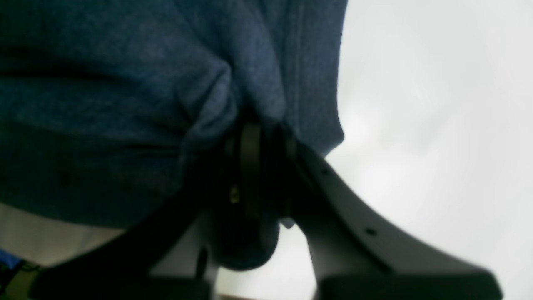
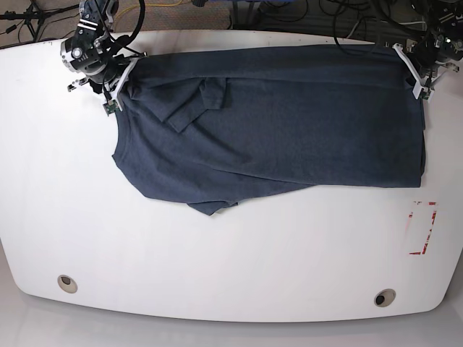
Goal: Fold the T-shirt properly
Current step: 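Drag the shirt edge with both grippers away from the table center, then open the right gripper and move it inward along the shirt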
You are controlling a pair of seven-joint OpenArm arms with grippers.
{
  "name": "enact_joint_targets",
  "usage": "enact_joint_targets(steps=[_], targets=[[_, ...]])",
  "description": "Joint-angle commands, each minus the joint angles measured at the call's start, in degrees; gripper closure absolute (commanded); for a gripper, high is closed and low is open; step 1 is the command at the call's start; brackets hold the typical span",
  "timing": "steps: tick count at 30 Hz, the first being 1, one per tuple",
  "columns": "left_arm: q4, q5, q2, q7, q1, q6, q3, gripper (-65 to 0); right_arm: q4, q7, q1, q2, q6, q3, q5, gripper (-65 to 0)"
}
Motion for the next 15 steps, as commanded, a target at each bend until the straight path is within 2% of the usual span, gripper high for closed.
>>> enact_joint_targets(steps=[1, 5, 7, 11, 15], targets=[[2.4, 0.5, -0.9, -0.3, 1.4, 0.1, -0.6, -1.7, 1.6, -1.1, -0.8, 0.6, -0.1, 0.1, -1.4, -5.7], [2.6, 0.5, -1.0, -0.3, 1.7, 0.1, -0.5, -2.1, 1.5, -1.1, -1.0, 0.6, -0.1, 0.0, -1.4, -6.5], [2.5, 0.5, -1.1, -0.3, 1.6, 0.1, -0.5, -4.3, 1.5, -1.1, -1.2, 0.6, -0.1, 0.0, -1.4, -10.6], [2.8, 0.5, -1.2, -0.3, 1.1, 0.1, -0.4, -9.2, 1.6, -1.1, -2.1, 0.6, -0.1, 0.0, -1.5, -24.7], [2.7, 0.6, -1.3, -0.3, -0.5, 0.1, -0.2, -12.1, 3.2, -1.1, -2.8, 0.5, -0.1, 0.1, -1.5, -33.8]])
